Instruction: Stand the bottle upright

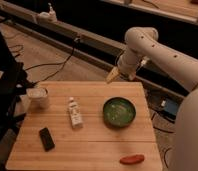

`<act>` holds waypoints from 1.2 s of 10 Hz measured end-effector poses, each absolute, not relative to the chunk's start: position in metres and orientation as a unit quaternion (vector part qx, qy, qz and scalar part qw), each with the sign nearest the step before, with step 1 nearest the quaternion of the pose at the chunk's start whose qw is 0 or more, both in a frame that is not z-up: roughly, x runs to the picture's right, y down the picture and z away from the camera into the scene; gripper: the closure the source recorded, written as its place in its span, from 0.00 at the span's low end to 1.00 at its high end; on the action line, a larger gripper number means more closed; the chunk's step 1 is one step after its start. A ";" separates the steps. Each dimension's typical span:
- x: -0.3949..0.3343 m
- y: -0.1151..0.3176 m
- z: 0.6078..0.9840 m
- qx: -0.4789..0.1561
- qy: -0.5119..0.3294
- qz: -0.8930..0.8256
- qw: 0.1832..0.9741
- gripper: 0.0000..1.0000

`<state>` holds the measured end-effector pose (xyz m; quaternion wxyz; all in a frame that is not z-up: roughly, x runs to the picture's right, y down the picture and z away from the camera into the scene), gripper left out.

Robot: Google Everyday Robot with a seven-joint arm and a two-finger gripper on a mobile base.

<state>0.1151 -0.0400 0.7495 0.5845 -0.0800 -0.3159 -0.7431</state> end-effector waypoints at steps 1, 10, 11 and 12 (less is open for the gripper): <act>0.106 -0.038 0.749 -0.073 -0.321 -0.745 0.580 0.20; -0.032 -0.019 0.774 -0.019 -0.306 -0.724 0.618 0.20; -0.031 -0.019 0.774 -0.019 -0.306 -0.723 0.619 0.20; -0.031 -0.019 0.774 -0.019 -0.306 -0.723 0.619 0.20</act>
